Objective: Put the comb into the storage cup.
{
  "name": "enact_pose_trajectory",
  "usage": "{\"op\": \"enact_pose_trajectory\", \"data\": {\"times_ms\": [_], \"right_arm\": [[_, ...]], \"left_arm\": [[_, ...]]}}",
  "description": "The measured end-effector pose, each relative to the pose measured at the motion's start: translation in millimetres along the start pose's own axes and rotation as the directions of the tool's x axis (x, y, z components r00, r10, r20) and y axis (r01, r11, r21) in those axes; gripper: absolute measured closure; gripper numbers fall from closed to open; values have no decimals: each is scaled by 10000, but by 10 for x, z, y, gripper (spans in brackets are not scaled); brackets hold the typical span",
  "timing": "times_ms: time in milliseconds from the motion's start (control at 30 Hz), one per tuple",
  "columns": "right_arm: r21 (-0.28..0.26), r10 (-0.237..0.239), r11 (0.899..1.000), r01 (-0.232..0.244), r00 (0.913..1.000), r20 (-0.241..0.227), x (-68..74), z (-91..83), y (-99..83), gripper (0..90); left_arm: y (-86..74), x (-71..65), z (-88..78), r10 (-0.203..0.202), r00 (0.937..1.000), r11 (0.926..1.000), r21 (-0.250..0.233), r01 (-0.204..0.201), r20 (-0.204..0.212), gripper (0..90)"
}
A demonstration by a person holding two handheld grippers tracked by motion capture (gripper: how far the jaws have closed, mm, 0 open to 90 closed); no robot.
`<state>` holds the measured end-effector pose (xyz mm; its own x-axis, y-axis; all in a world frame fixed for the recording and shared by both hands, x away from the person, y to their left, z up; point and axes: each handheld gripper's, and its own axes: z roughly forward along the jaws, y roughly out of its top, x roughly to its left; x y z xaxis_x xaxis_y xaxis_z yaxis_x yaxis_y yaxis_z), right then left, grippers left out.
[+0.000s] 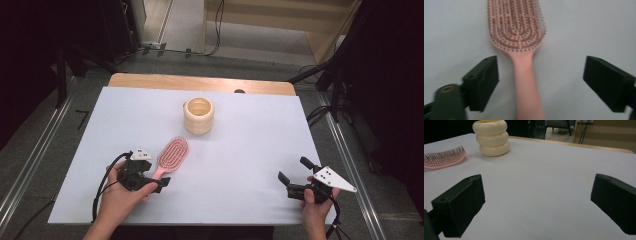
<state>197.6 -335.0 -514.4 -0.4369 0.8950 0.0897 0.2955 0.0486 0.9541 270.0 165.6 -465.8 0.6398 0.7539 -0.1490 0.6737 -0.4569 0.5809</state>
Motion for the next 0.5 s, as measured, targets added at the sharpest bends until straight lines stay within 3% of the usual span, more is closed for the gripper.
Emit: {"op": "enact_pose_trajectory", "data": {"times_ms": [33,67,100,233,500], "right_arm": [[-2,3,10000,-3,10000,-3,-1,0,0,0],[-2,3,10000,-3,10000,-3,-1,0,0,0],[-11,12,10000,-12,10000,-3,-1,-1,0,0],[-5,36,10000,-36,10000,-15,-2,-1,-1,0],[-7,36,10000,-36,10000,-12,-3,0,-1,0]], "left_arm": [[19,7,40,-37,9996,9999,124,41,-263,208],[19,7,40,-37,9996,9999,124,41,-263,232],[32,-3,81,18,9983,9994,357,3,-588,256],[35,-20,154,122,9944,9976,689,-49,-1052,336],[55,-38,246,279,9892,9936,1119,-118,-1437,508]]}}
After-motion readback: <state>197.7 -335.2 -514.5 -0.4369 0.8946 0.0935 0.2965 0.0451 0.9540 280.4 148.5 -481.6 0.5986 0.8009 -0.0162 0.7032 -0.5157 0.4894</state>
